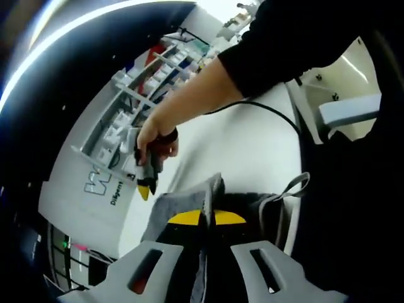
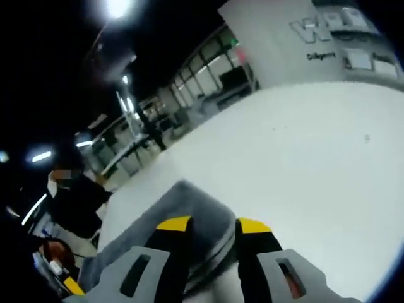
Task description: Open the folded towel by lifting each exposed corner and separating the folded layers until the towel lies flat within the target outline without major curled edges
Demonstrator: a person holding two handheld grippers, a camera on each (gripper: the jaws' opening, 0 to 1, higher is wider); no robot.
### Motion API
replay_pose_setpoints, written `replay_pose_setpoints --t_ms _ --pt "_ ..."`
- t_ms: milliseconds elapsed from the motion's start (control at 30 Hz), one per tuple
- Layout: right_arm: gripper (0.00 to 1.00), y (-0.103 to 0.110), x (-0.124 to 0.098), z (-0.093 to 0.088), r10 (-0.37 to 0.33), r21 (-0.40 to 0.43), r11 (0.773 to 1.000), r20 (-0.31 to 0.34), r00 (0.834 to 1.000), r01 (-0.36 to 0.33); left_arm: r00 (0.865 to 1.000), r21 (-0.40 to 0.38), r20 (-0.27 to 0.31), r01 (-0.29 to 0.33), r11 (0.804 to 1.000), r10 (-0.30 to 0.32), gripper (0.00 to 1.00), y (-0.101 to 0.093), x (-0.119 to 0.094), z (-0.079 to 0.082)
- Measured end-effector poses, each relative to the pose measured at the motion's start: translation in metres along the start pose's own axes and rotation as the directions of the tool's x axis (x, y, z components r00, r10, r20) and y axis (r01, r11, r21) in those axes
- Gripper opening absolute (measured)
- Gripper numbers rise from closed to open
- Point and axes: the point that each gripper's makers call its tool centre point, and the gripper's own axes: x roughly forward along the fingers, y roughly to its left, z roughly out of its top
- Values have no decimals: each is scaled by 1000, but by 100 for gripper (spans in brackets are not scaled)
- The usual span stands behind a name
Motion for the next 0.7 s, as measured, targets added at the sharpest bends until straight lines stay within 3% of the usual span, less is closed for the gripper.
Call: replay_pose_setpoints --t_ms 233,433,700 --pt "19 -6 1 -3 -11 20 1000 -14 1000 12 1000 2 2 6 1000 -6 4 -1 0 0" --pt "21 -4 2 -10 5 30 1000 -56 998 -3 1000 3 6 10 1000 -10 4 -2 0 0" --pt "20 -3 3 -15 -3 30 1000 -64 998 5 1000 1 9 10 1000 -10 4 -2 0 0"
